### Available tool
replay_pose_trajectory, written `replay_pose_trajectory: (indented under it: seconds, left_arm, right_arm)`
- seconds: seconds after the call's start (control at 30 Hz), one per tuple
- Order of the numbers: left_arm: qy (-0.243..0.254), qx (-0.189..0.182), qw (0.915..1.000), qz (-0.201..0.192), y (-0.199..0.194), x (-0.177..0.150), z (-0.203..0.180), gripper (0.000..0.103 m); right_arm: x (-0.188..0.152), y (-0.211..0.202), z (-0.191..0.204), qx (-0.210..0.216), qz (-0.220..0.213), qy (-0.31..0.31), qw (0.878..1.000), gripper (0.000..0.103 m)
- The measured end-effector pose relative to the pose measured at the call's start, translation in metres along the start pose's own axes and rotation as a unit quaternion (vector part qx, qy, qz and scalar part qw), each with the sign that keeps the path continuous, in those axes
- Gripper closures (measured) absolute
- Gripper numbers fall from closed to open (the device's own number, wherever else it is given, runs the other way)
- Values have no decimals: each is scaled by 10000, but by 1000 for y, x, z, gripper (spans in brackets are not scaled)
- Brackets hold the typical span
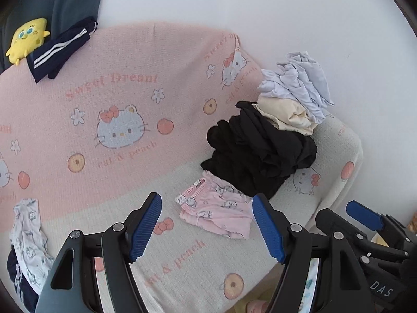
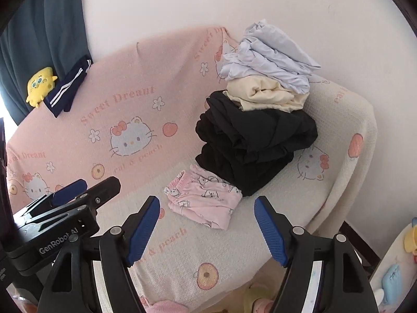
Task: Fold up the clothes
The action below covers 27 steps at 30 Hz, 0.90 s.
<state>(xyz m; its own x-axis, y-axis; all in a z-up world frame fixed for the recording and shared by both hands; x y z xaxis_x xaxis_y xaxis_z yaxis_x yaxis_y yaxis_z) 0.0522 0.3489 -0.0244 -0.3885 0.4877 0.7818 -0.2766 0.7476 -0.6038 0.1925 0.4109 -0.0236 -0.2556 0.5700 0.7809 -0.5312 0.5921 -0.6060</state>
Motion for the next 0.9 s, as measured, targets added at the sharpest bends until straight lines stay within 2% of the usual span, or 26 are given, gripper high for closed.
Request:
replay_pose_trajectory:
  seconds: [0.1,0.37,0.5,0.63,0.73,0.83,0.9]
  left_arm:
    - [-23,-118,9999,-78,-8,0,-3,32]
    - [271,49,9995,-125,-20,-11,-2,32]
    - [561,355,9977,-126,-25,-22,0,32]
    - [1040,725,9917,-228,-30,-29,-5,32]
    - [1263,752,9888,-252,-31,-32,-10,32]
    - [1190,545,9911,-230,-32,-35,-13,32]
    - [1210,533,9910,-211,-31,-36,-15,32]
  right_arm:
    - [-5,-5,1,-111,-15,-37,9999,28]
    - [-10,-13,0,-228,22,4,9997,28]
    - [-10,-18,5,-293,-70,-53,9995,28]
    - [-10,-20,15,-199,-83,-155,9996,28]
    - [-11,-22,18,-234,-76,-248,9994,28]
    - [-11,-26,17,-275,-84,-282,9992,28]
    - [-11,-29,15,-301,-96,-252,9992,28]
Point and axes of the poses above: each gripper's, at about its wrist camera, not at the fingertips, and y roughly the way its jaws point, z to its left, x to its top, the point moved 8 cm from there along y, roughly the way its jaws point, and after that the axes turned 6 degrees about -z, right-handed, at the moved point
